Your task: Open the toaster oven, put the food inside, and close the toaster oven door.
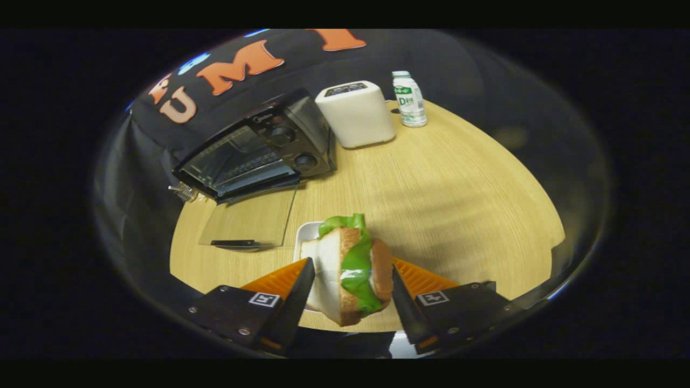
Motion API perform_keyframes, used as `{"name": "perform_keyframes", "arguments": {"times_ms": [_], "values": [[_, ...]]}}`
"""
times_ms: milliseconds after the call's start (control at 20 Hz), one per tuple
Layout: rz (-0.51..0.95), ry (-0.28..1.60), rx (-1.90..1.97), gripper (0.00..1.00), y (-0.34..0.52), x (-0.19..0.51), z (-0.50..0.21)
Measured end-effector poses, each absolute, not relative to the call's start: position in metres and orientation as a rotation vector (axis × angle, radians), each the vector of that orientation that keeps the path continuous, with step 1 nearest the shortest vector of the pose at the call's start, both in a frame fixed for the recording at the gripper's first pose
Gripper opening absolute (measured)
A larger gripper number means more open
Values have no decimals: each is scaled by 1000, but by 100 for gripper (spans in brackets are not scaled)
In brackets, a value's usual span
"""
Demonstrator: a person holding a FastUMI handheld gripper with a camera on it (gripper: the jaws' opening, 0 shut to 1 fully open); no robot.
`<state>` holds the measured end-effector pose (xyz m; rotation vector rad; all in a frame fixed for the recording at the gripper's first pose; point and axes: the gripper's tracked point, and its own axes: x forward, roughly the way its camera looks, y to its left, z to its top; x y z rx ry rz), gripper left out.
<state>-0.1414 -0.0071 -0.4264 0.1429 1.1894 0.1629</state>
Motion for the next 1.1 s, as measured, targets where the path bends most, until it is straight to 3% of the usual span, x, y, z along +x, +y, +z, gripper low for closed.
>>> {"name": "perform_keyframes", "arguments": {"times_ms": [150,300,400,1100], "values": [[164,1196,260,62,-5,-141,-422],[138,1190,384,40,1,-136,-417],[131,1181,411,34,4,-138,-415],[212,995,672,32,62,-92,-343]]}}
